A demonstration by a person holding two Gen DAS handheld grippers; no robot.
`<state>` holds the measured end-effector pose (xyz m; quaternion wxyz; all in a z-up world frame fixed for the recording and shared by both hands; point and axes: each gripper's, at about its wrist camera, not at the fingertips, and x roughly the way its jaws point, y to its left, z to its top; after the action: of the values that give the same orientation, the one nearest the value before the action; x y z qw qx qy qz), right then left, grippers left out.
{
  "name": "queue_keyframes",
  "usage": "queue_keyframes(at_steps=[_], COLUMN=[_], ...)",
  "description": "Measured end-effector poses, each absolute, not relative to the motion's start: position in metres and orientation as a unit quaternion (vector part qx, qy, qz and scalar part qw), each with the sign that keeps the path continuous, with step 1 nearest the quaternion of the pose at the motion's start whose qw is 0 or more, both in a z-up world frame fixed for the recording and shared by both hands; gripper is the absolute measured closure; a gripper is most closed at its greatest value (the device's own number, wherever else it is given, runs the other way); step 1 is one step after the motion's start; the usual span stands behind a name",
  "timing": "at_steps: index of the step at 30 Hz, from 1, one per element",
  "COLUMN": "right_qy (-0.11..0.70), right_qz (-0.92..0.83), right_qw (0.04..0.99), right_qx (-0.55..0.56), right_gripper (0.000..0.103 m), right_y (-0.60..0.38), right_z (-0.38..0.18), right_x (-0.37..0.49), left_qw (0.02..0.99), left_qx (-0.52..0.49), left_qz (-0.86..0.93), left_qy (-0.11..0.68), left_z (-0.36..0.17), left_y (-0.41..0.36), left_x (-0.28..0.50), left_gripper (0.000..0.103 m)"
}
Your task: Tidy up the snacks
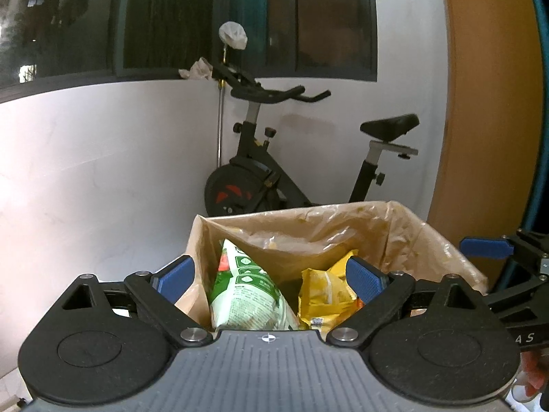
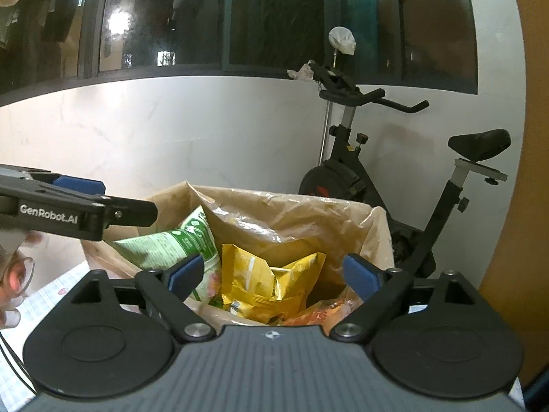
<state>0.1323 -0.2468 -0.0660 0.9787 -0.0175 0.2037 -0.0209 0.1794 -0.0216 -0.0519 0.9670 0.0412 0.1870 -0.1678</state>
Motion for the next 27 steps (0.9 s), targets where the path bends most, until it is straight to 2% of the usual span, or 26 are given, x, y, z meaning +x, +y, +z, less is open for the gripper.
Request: queue_keyframes(at_steps=[5,15,27], right_qy=[0.198,0.194,0.162], right_qz=[-0.029,-0.055,-0.084], right_qw=[0.98,0.979,0.983], right_qx=[0.0,0.016,0.029], right_gripper=[0.0,0.0,0.0], right_y=[-0.236,-0.212,-0.189], right_z=[-0.052,-0.024,0.009], right_x=[0.111,0.064,0.007], left_qw=[0.967,0.974,0.981], left_qx=[0.025,0.038,0.019], left_qz=[-0.18,-0.124,-0.134], left_qy=[0.181,0.184,0.138], left_z=[-0.041,-0.026,-0.002], left_y=[-0.011,-0.002,0.013], left_x=[0.155,0.111,0.061], left_gripper=[0.007,0.006,0.006])
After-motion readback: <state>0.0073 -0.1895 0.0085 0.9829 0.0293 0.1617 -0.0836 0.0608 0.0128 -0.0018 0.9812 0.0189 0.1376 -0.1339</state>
